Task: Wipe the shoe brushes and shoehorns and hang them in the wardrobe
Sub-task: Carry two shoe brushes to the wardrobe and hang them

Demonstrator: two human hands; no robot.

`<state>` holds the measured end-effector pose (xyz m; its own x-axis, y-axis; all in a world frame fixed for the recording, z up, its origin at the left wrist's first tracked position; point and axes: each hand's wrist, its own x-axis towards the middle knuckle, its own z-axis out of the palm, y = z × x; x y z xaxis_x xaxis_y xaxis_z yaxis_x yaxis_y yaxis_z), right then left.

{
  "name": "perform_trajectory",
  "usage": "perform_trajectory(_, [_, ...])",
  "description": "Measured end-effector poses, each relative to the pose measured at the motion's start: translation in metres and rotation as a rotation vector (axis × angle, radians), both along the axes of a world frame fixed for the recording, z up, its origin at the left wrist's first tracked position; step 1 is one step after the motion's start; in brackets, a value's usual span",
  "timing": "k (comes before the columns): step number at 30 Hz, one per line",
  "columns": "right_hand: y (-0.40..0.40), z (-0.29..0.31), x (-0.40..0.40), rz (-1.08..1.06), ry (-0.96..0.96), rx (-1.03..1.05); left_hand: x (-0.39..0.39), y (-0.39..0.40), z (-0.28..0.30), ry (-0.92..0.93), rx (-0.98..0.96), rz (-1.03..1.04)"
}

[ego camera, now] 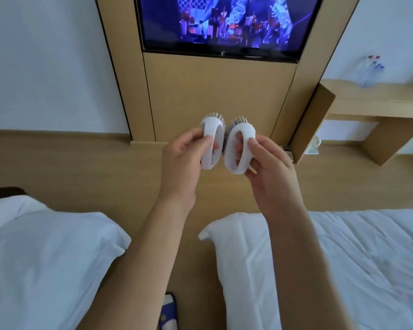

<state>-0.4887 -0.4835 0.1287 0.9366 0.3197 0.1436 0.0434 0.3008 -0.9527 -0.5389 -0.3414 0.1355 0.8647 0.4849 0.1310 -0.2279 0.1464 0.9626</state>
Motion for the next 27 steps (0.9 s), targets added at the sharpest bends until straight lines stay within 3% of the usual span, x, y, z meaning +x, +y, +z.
perform_trajectory(13, [0.216,0.012,0.158,0.143,0.064,-0.024,0.135,0.21,0.008,-0.051,-0.011,0.195])
perform_trajectory(27, [0.429,-0.015,0.31,0.583,0.07,0.017,0.24,0.377,-0.016,-0.023,0.023,0.614])
